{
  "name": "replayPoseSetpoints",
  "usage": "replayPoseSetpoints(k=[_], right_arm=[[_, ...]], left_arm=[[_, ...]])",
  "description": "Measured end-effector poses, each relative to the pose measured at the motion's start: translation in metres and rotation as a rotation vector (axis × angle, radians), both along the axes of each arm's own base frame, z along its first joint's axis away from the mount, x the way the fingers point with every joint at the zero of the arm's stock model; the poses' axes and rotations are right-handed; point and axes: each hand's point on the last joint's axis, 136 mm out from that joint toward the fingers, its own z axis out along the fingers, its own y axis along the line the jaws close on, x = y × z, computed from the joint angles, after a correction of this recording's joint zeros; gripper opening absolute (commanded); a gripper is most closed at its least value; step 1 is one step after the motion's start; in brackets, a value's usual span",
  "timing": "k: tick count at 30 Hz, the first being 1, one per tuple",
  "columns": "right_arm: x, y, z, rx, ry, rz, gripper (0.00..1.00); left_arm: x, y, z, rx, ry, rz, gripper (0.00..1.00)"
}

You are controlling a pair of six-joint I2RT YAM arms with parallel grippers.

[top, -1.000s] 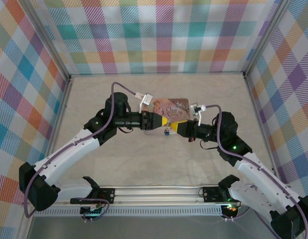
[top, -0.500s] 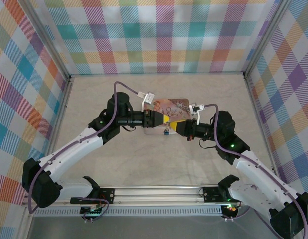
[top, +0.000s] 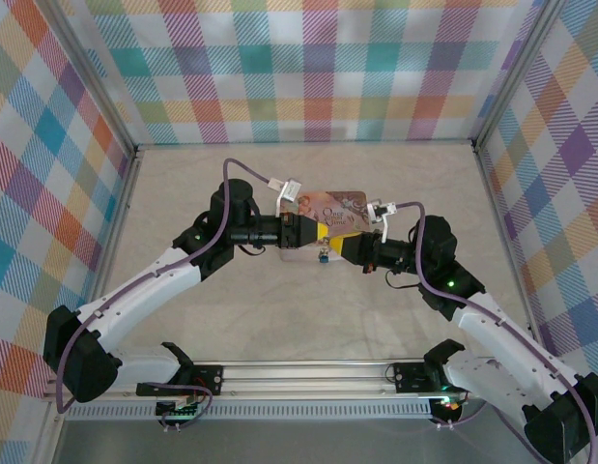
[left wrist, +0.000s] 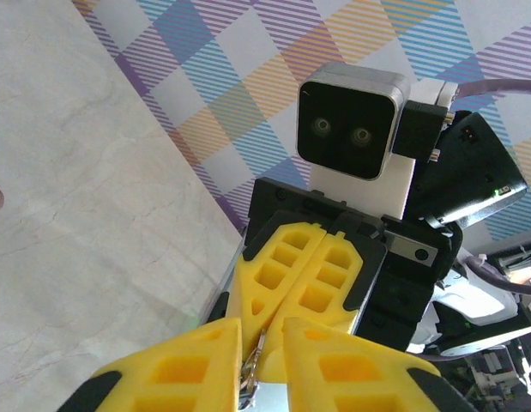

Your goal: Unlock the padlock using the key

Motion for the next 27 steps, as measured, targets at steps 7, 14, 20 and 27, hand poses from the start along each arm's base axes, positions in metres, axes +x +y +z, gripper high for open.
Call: replayPoseSetpoints(k=[7,14,20,27], right_arm=[[0.004,-0.002,-0.001,-0.006,0.004,-0.029,0.00],[0.012,-0.019,-0.013,-0.089,0.019,-0.151,0.00],[0.039,-0.050,-0.025,-0.230,0.029,-0.361,0.00],[0.084,-0.092,-0.068,-0.450,0.092,-0.588,0.00]], left_arm=[[0.003,0.001,-0.008,0.033,0.008,0.028,0.71],[0.021,0.015,-0.037,0.137,0.020,0.176,0.86],[0.032,0.031,-0.084,0.264,0.071,0.287,0.87],[0.032,0.034,-0.153,0.385,0.146,0.326,1.00]])
